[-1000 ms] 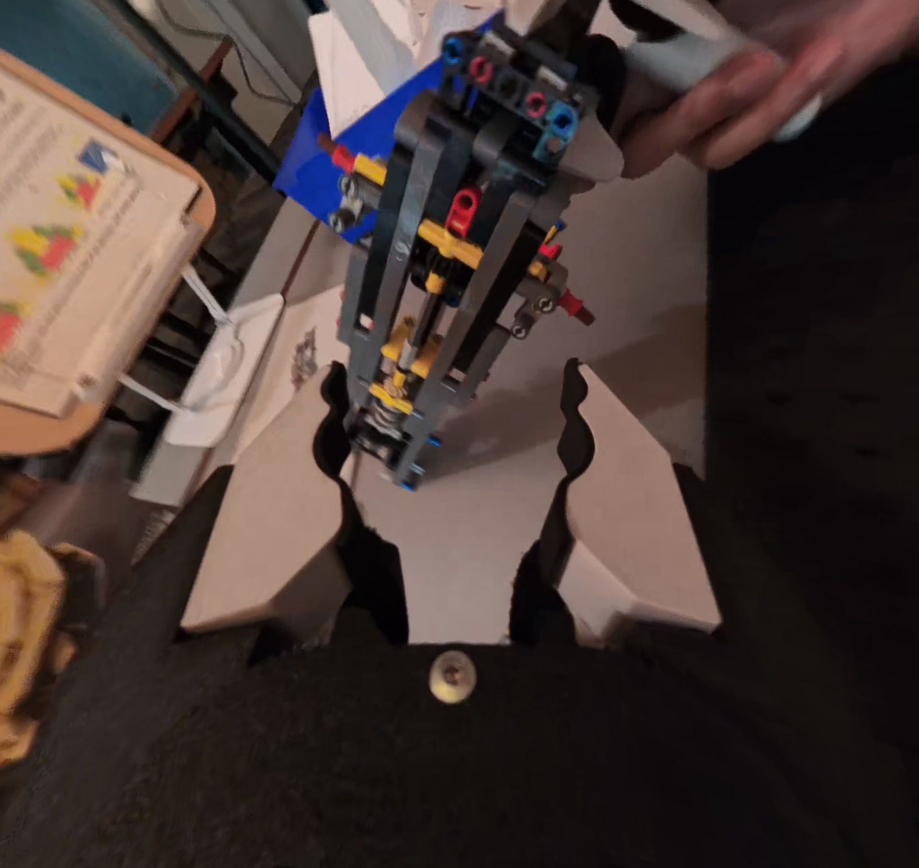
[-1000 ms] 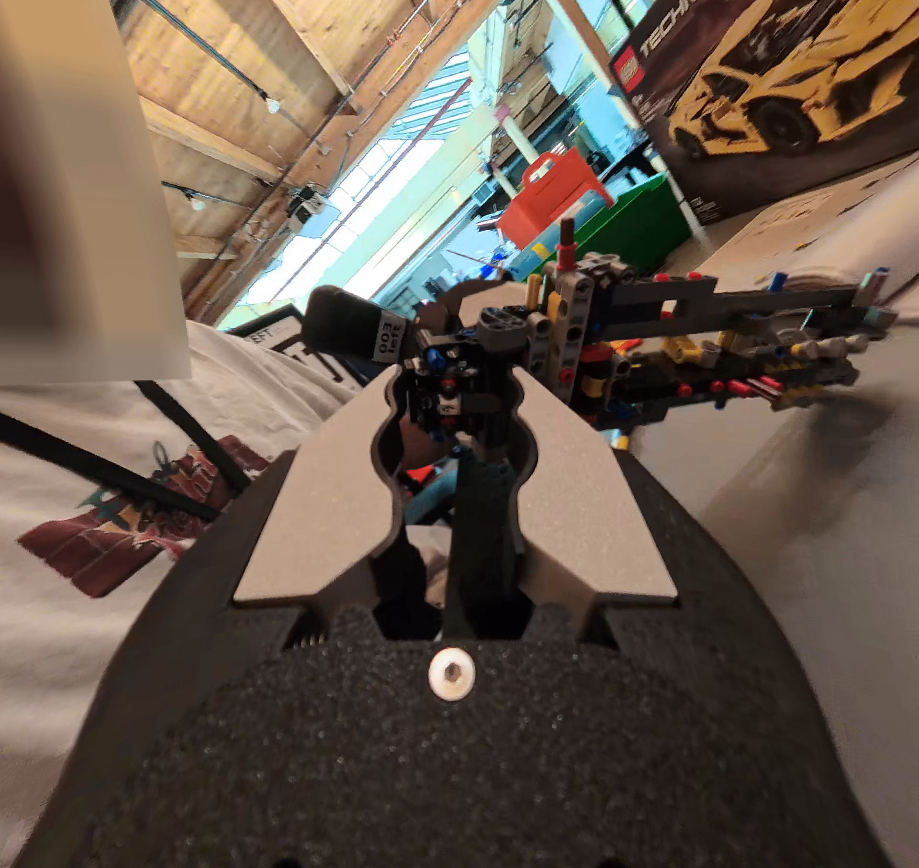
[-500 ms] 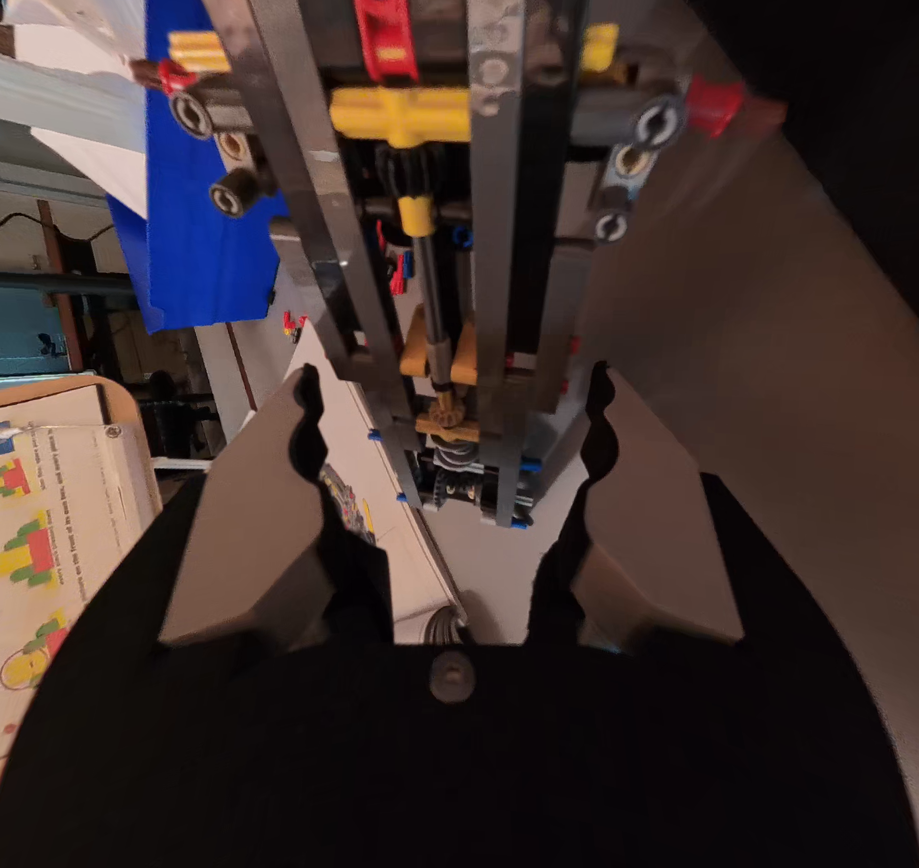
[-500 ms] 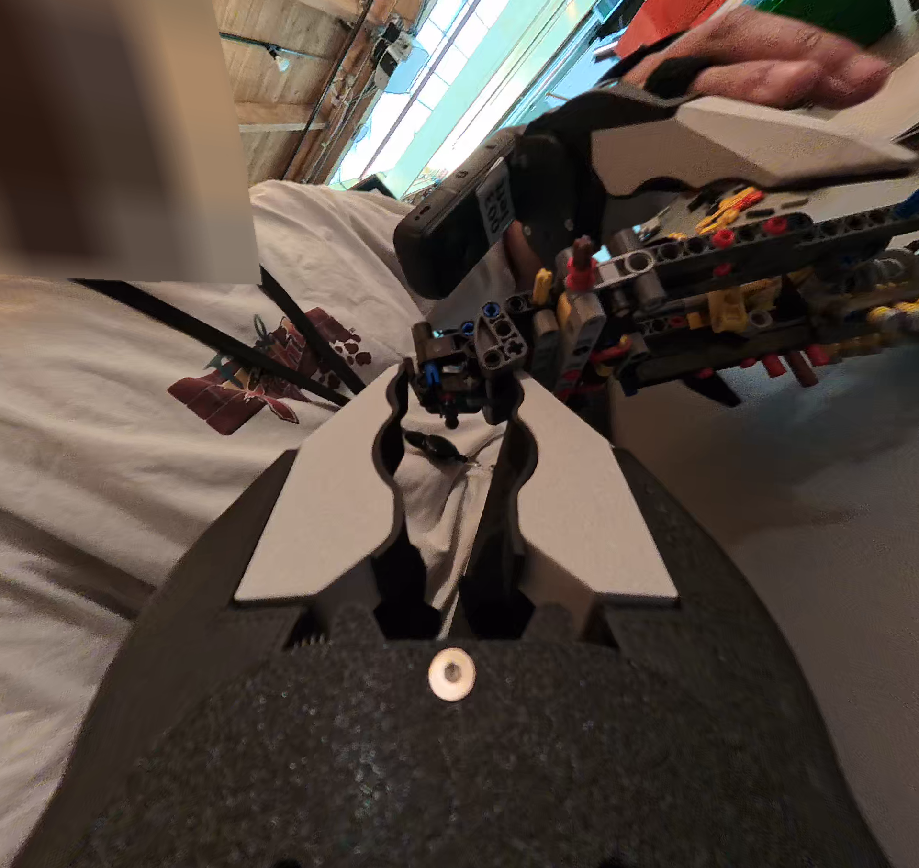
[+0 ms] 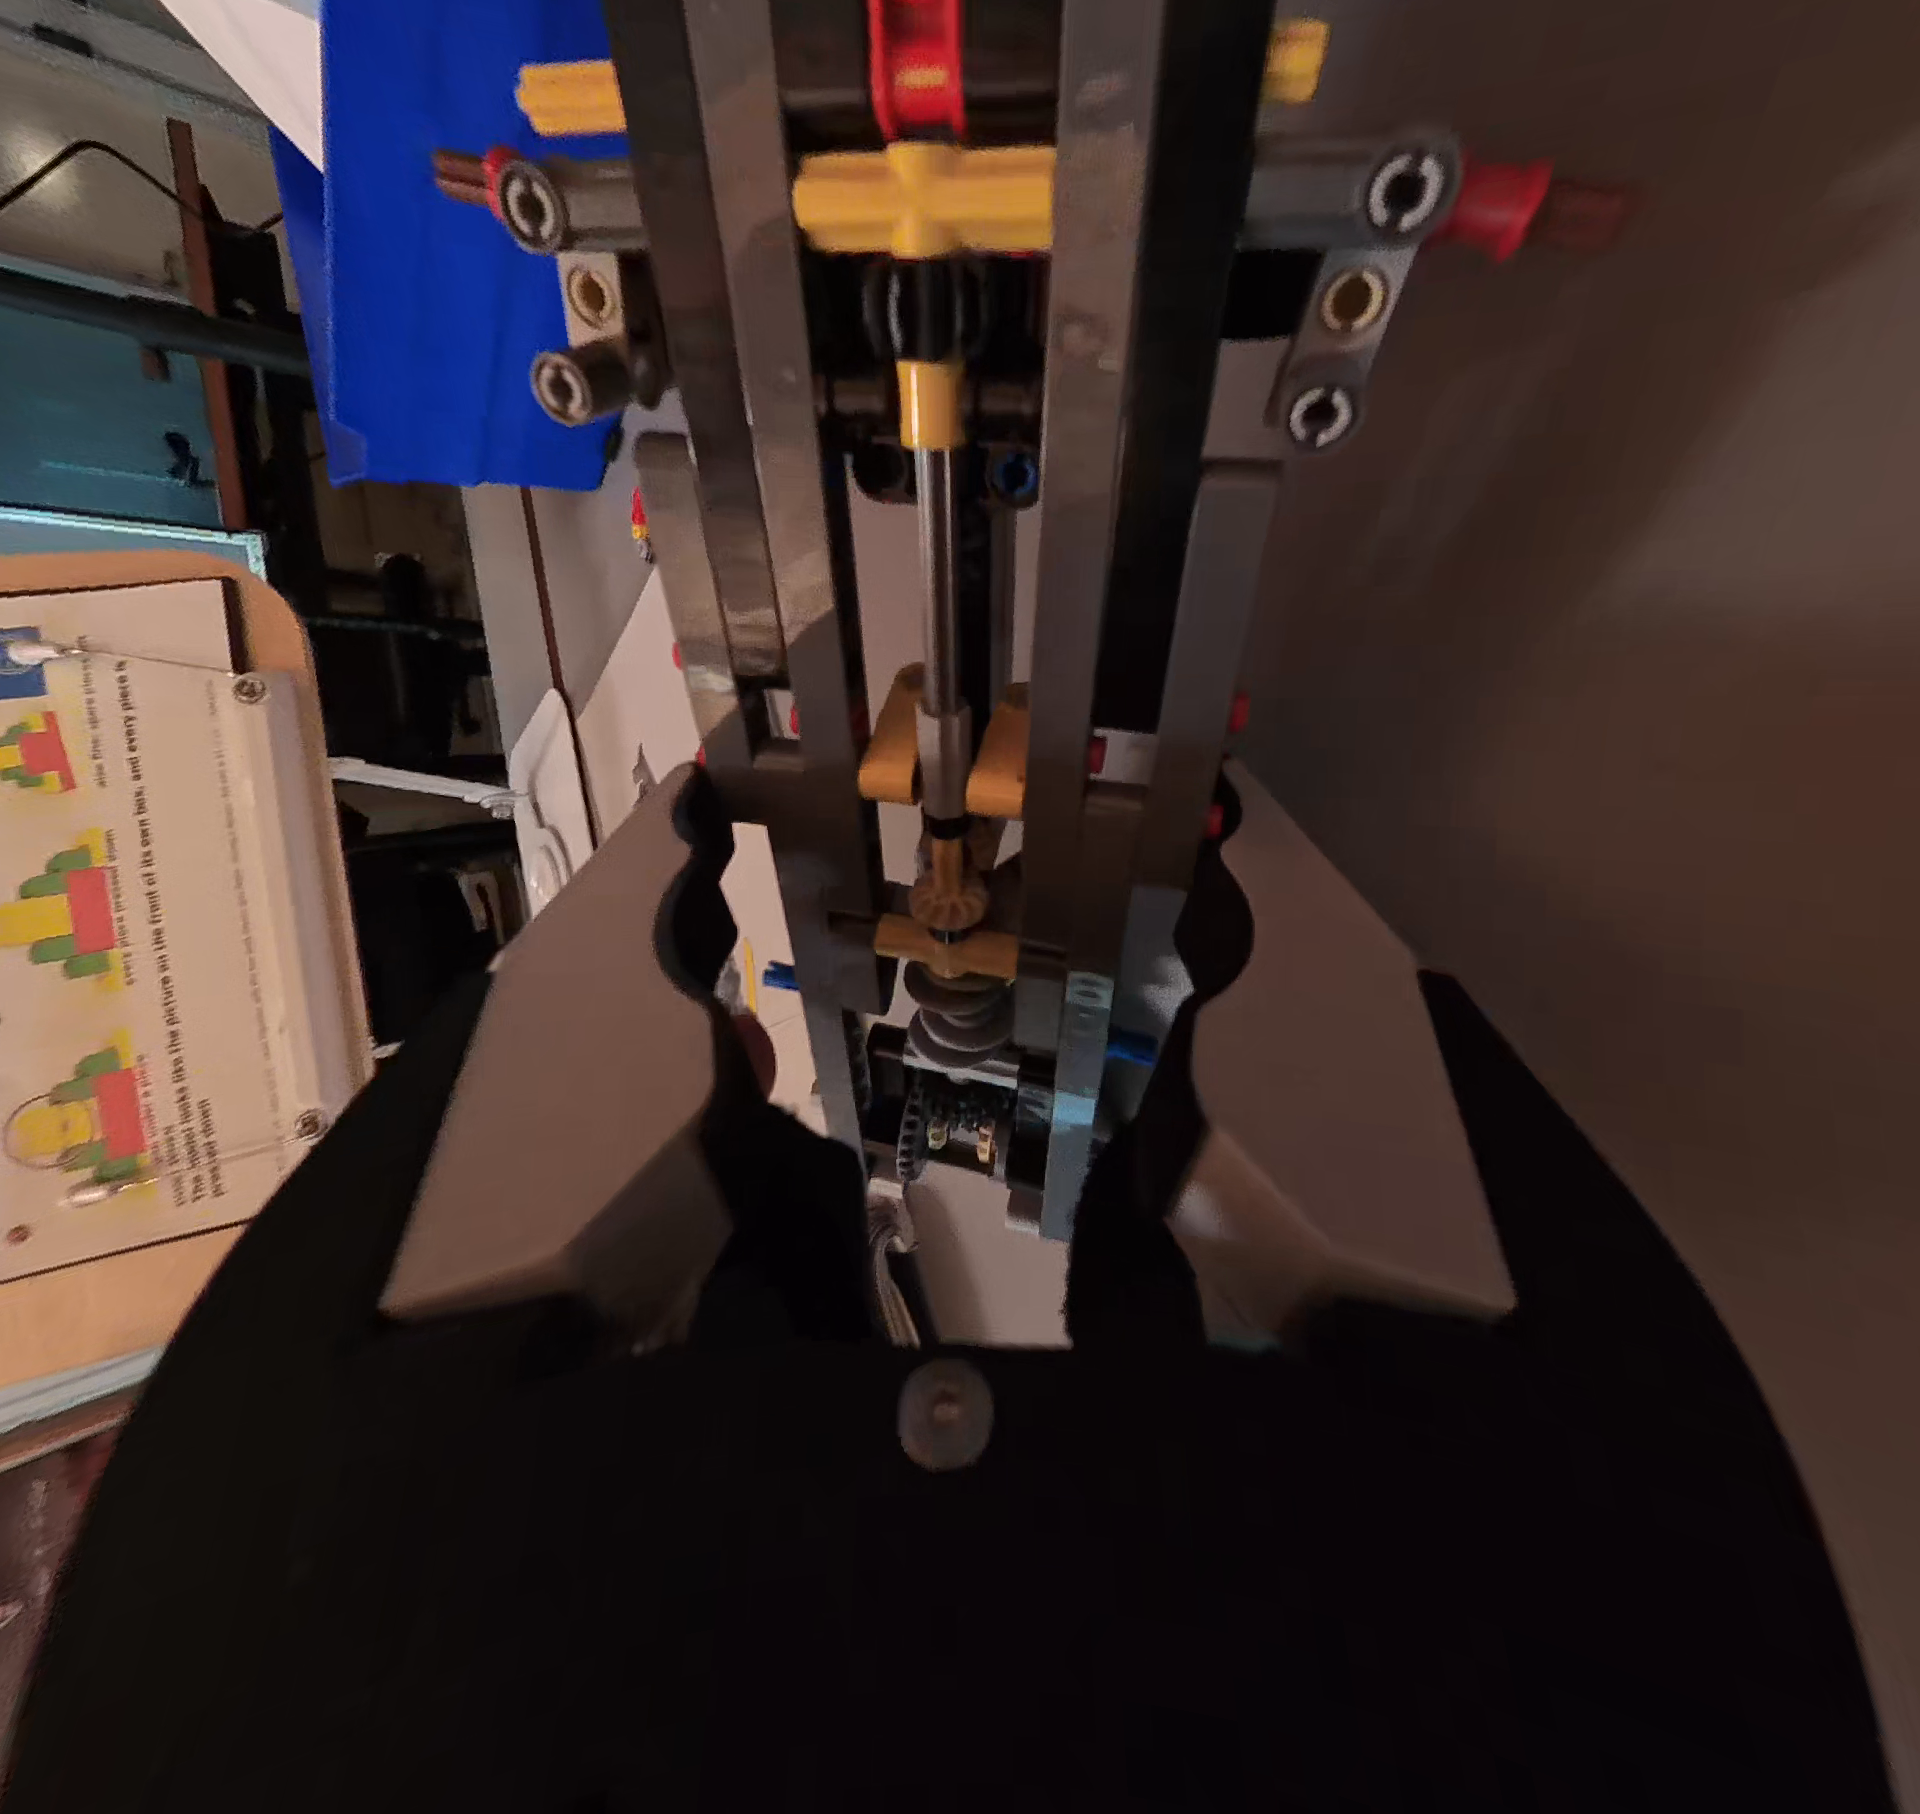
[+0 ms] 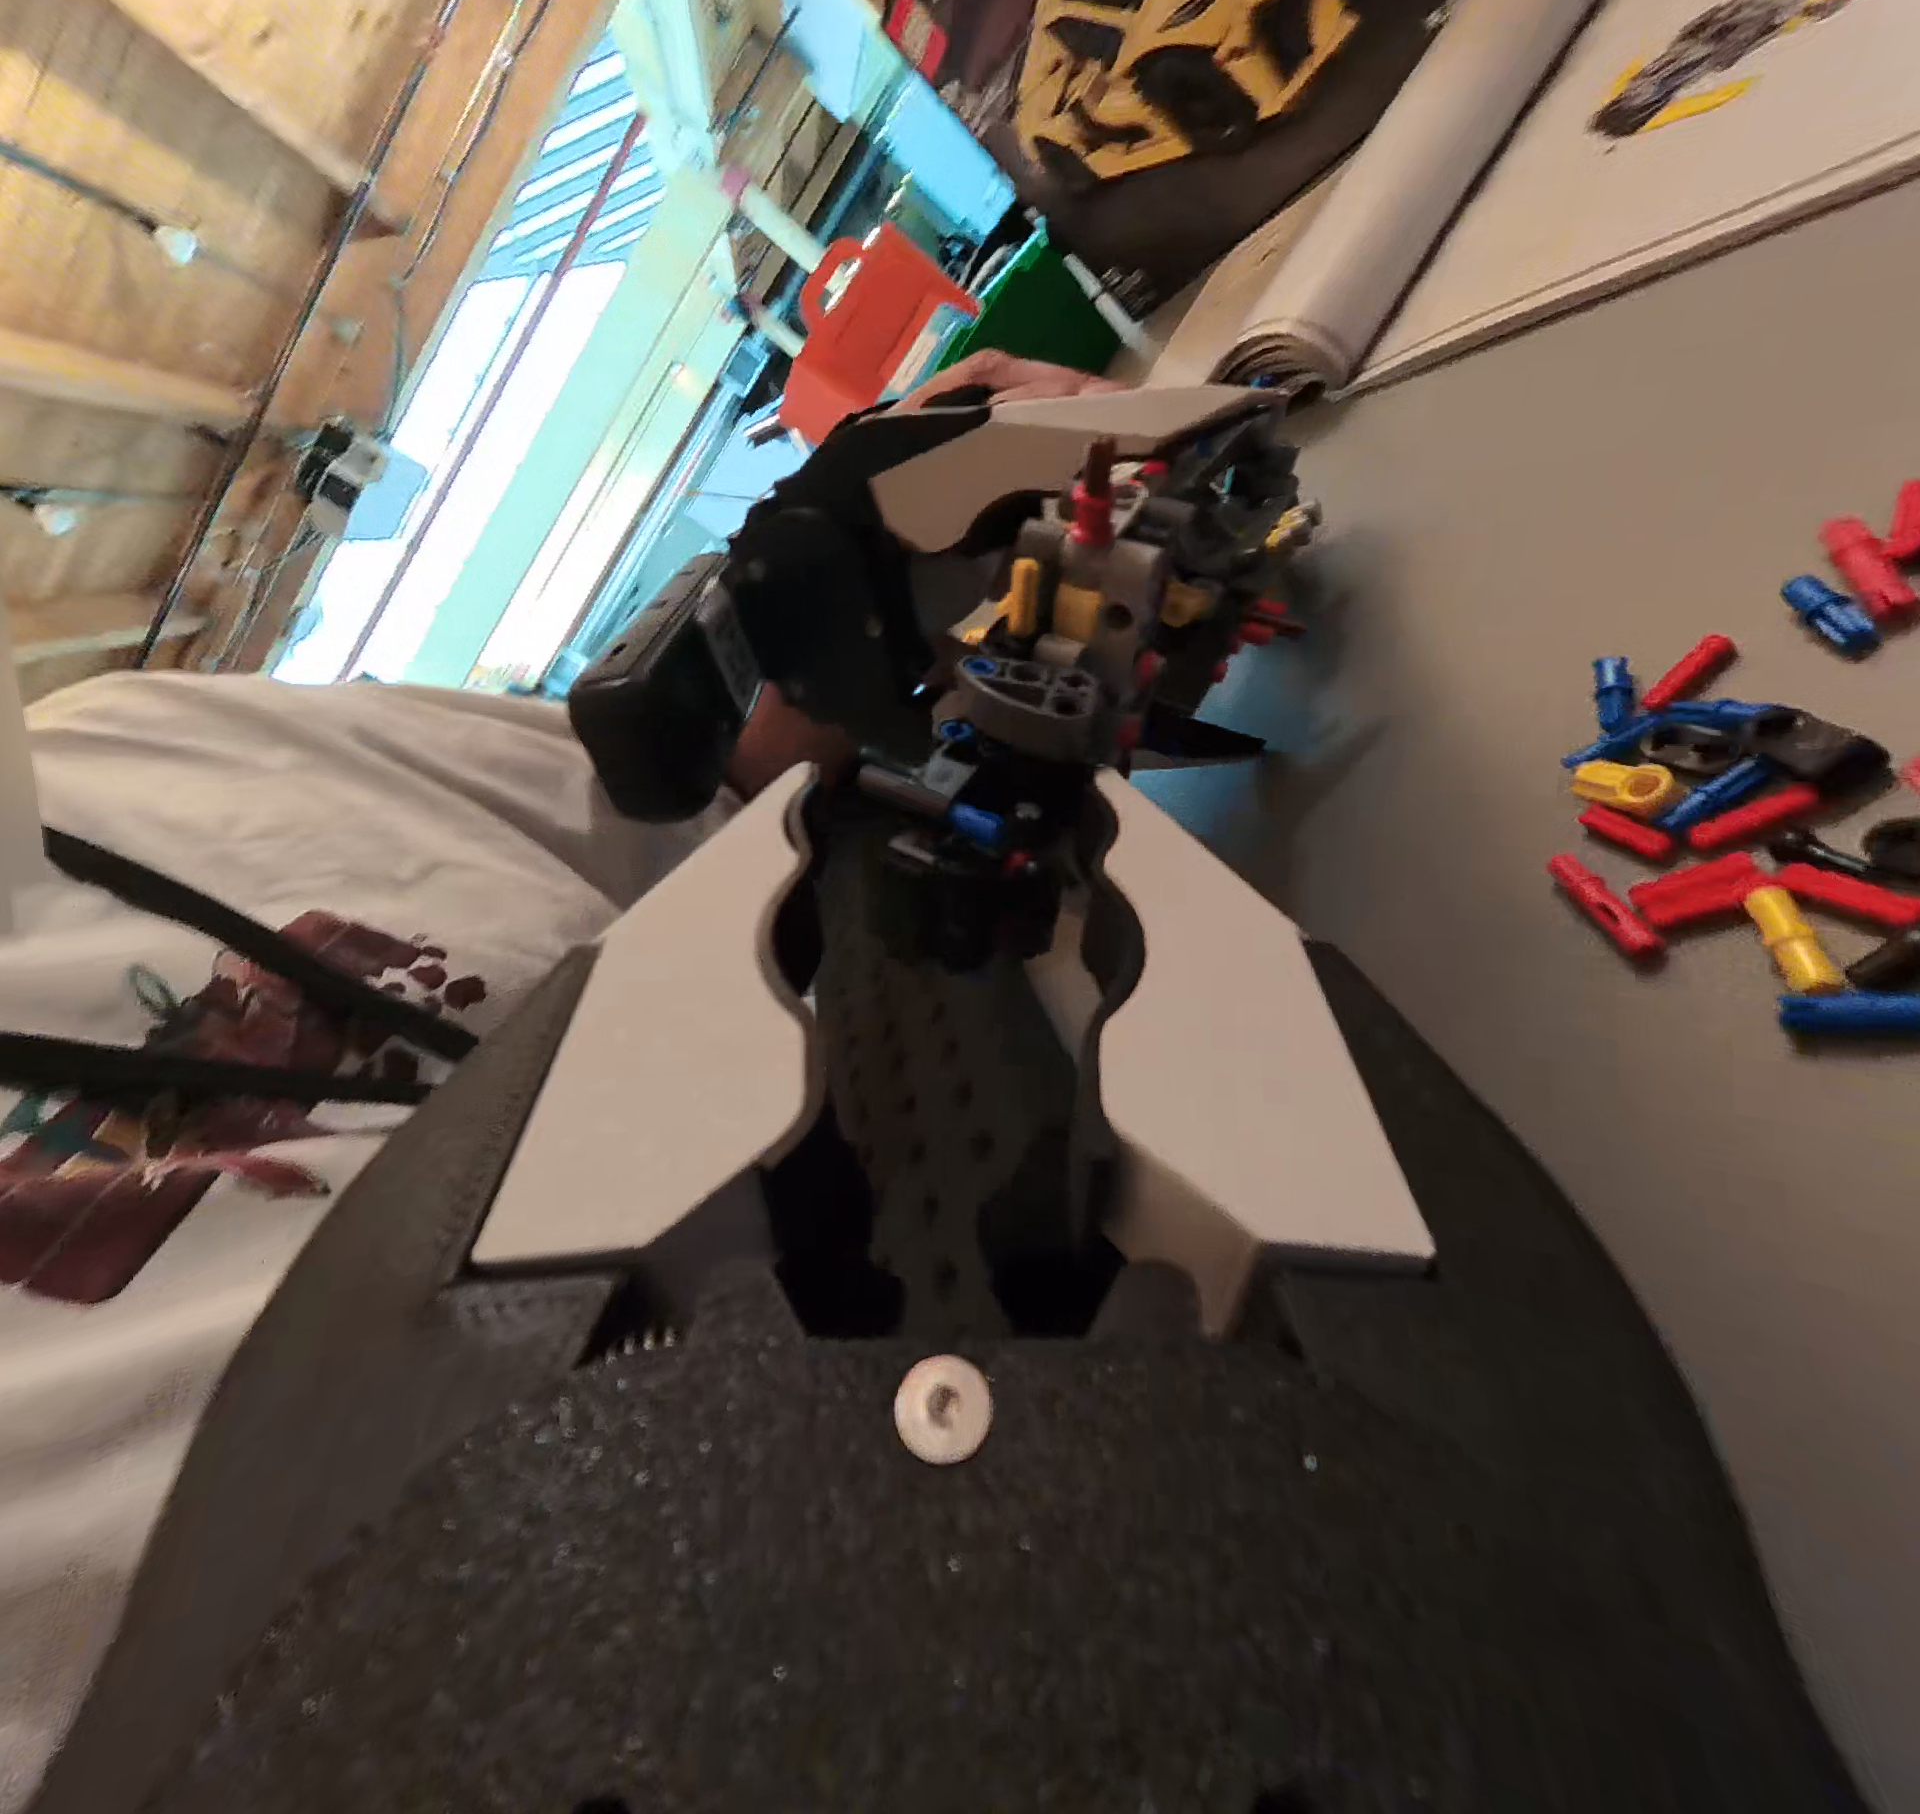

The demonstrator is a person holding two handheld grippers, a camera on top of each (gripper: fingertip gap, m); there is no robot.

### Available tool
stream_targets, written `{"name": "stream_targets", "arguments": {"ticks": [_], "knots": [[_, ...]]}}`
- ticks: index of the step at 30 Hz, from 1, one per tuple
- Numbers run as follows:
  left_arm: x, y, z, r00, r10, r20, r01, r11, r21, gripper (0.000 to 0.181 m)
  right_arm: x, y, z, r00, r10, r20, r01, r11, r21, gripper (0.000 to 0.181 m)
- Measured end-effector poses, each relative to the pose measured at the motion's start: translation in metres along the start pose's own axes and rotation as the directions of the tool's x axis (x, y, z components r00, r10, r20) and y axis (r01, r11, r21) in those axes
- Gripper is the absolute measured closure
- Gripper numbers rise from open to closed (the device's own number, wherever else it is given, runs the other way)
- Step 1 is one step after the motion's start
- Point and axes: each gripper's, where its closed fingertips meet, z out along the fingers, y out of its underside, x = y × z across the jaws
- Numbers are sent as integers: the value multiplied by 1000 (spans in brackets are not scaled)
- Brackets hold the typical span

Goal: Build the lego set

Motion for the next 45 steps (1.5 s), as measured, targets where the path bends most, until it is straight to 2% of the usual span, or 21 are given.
{"name": "stream_targets", "arguments": {"ticks": [1,6,16,20,22,24,25,27,28,29,30,31,35,37,38,41,45], "knots": [[0,1,-1,1000,7,9,-7,1000,-17,96,3,0,1,999,7,-39,-7,1000,14,141],[-5,7,-1,996,49,79,-45,998,-53,96,14,2,-10,972,-54,-230,62,998,27,143],[-9,15,-4,986,105,131,-92,990,-103,97,17,8,-10,947,-74,-313,89,995,33,149],[-8,20,-13,993,30,118,-19,996,-90,94,16,2,-6,936,-78,-342,98,994,44,149],[-7,31,-32,988,-126,87,132,989,-67,95,16,3,-4,934,-102,-343,117,993,26,149],[-7,49,-61,916,-400,36,401,916,-25,98,18,3,-2,931,-113,-347,129,991,24,149],[-6,63,-77,837,-547,11,547,837,-16,101,18,3,-2,932,-119,-343,138,990,29,149],[12,88,-107,601,-792,-105,793,608,-44,97,17,2,0,933,-147,-329,173,984,51,149],[26,95,-120,470,-865,-176,869,488,-80,102,18,4,1,934,-147,-326,172,984,50,149],[39,100,-130,371,-902,-222,908,402,-115,110,17,5,2,932,-159,-325,182,982,44,149],[52,101,-137,332,-908,-254,917,374,-140,116,16,5,3,926,-185,-328,210,977,43,149],[62,103,-140,360,-897,-258,903,404,-147,122,14,5,4,924,-199,-327,225,974,41,149],[79,116,-139,661,-724,-198,707,689,-159,128,15,7,4,936,-175,-307,196,980,39,149],[75,127,-133,750,-632,-194,602,774,-196,128,15,7,3,943,-156,-293,176,983,45,149],[71,131,-130,751,-628,-203,594,777,-209,128,16,7,3,946,-149,-289,169,985,46,149],[69,137,-120,647,-717,-260,666,697,-266,126,15,8,3,944,-157,-291,177,983,43,149],[67,131,-112,563,-774,-288,750,626,-215,151,15,10,4,939,-172,-298,189,982,26,149]]}}
